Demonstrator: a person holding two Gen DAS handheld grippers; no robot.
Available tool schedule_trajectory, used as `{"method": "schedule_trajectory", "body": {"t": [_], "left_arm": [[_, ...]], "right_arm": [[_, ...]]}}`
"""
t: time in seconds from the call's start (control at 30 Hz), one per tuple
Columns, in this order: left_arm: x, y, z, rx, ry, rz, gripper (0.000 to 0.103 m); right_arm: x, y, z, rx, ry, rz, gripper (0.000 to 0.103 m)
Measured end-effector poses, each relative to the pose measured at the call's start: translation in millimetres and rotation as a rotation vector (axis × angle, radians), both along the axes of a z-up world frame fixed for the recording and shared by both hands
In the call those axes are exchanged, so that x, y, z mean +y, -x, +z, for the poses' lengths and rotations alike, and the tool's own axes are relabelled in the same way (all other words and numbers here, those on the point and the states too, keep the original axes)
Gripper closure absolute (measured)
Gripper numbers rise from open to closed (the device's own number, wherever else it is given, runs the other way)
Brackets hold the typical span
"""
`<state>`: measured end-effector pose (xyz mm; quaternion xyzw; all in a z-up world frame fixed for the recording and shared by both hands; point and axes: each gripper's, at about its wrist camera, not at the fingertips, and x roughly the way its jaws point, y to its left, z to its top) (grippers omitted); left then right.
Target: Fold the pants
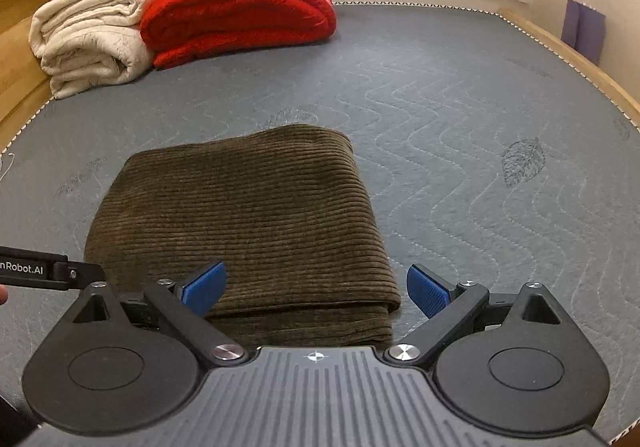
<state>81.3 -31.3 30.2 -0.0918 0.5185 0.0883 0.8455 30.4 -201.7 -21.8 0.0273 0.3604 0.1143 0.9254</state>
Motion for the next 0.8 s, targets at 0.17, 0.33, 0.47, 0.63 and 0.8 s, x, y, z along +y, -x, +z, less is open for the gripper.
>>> {"method": "schedule_trajectory", "body": {"t": [0.17, 0.33, 0.47, 0.63, 0.8], "left_arm": [[1.3, -0.1, -0.2, -0.008, -0.015, 0.008, 0.0], [5.3, 1.3, 0.4, -0.009, -0.007, 0.014, 0.0], [5.8, 1.4, 0.7, -0.01, -0.006, 0.016, 0.0], [6.9, 1.1, -0.4, -0.008, -0.007, 0.017, 0.0], [5.2, 1.3, -0.2, -0.009, -0.001, 0.014, 0.0]], "right_arm": [[-0.7, -1.2, -0.7, 0.01, -0.009, -0.006, 0.006], [-1.8, -2.3, -1.0, 0.014, -0.009, -0.003, 0.006], [-2.4, -3.9, -2.2, 0.018, -0.006, -0.006, 0.006], [-1.8, -5.4, -3.0, 0.024, -0.006, -0.012, 0.006], [-2.9, -5.4, -3.6, 0.025, -0.008, -0.014, 0.006]]}}
